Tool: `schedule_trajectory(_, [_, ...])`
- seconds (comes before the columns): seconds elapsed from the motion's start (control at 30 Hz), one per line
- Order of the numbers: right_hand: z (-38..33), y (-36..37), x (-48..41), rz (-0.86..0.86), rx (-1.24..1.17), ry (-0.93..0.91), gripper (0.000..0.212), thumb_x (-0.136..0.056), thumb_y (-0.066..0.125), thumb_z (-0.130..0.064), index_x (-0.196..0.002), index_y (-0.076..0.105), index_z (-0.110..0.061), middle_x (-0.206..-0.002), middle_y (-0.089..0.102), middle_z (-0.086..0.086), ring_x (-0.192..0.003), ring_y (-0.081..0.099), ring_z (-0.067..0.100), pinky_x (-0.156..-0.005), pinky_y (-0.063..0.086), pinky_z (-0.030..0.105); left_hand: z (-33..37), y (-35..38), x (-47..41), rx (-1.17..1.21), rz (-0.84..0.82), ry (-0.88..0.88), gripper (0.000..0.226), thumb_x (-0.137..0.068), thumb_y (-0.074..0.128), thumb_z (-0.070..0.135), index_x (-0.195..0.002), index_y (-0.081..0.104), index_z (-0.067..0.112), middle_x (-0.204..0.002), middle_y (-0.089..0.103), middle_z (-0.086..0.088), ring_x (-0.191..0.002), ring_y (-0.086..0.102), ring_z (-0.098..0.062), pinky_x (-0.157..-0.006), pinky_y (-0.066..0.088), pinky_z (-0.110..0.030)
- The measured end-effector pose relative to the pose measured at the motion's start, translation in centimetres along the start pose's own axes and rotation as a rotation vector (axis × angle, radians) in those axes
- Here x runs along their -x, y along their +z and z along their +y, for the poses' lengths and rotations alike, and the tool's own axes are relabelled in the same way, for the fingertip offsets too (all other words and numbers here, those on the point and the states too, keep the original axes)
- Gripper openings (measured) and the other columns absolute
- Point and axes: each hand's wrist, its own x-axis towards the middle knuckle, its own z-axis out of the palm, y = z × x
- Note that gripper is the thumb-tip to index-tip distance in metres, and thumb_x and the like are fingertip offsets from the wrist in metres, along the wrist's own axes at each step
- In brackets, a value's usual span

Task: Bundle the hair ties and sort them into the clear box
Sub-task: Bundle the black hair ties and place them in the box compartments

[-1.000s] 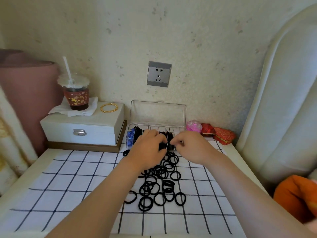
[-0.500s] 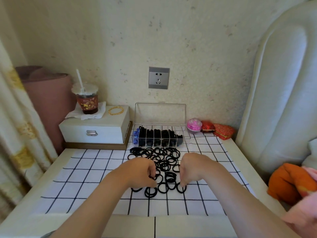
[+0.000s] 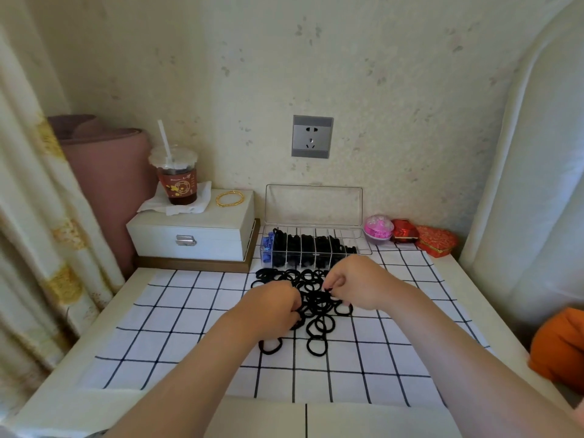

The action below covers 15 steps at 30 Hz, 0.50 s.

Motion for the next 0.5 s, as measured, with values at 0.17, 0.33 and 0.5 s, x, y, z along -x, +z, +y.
schedule_trajectory(0.17, [0.4,-0.4,-0.2,-0.031,-0.087,-0.033,0.022,-0.087,0.068,-0.011,-0.084,0.073,-0.033,-0.074,0.070,-0.009,-0.062,0.066,0.002,-0.051,0.044,0.011,-1.0,-0.9,0.0,0.259,0.078,-0.053,0.014,-0.097,0.051,0.032,-0.100,0.058,0.021,-0.090,0.062,0.002,-0.082,0.059,-0.015,-0.073,0.050,-0.031])
schedule_trajectory(0.33, [0.1,0.2,0.0,-0.112,0.026,-0.042,0.029,-0.089,0.065,-0.011,-0.110,0.072,-0.031,-0.087,0.069,-0.013,-0.078,0.068,0.006,-0.078,0.054,0.024,-2.6,-1.3,0.7,0.444,0.080,-0.133,0.004,-0.096,0.054,0.031,-0.096,0.057,0.029,-0.078,0.055,0.012,-0.069,0.050,-0.002,-0.060,0.038,-0.020])
schedule_trajectory(0.5, [-0.7,1.6,-0.5,-0.057,0.351,-0.014,0.044,-0.083,0.073,-0.034,-0.127,0.067,-0.027,-0.114,0.071,-0.008,-0.105,0.064,0.016,-0.081,0.049,0.028,-3.9,-0.5,2.1,0.524,-0.011,-0.157,0.012,-0.094,0.061,0.025,-0.090,0.061,0.036,-0.092,0.064,0.013,-0.082,0.059,-0.002,-0.070,0.043,-0.015])
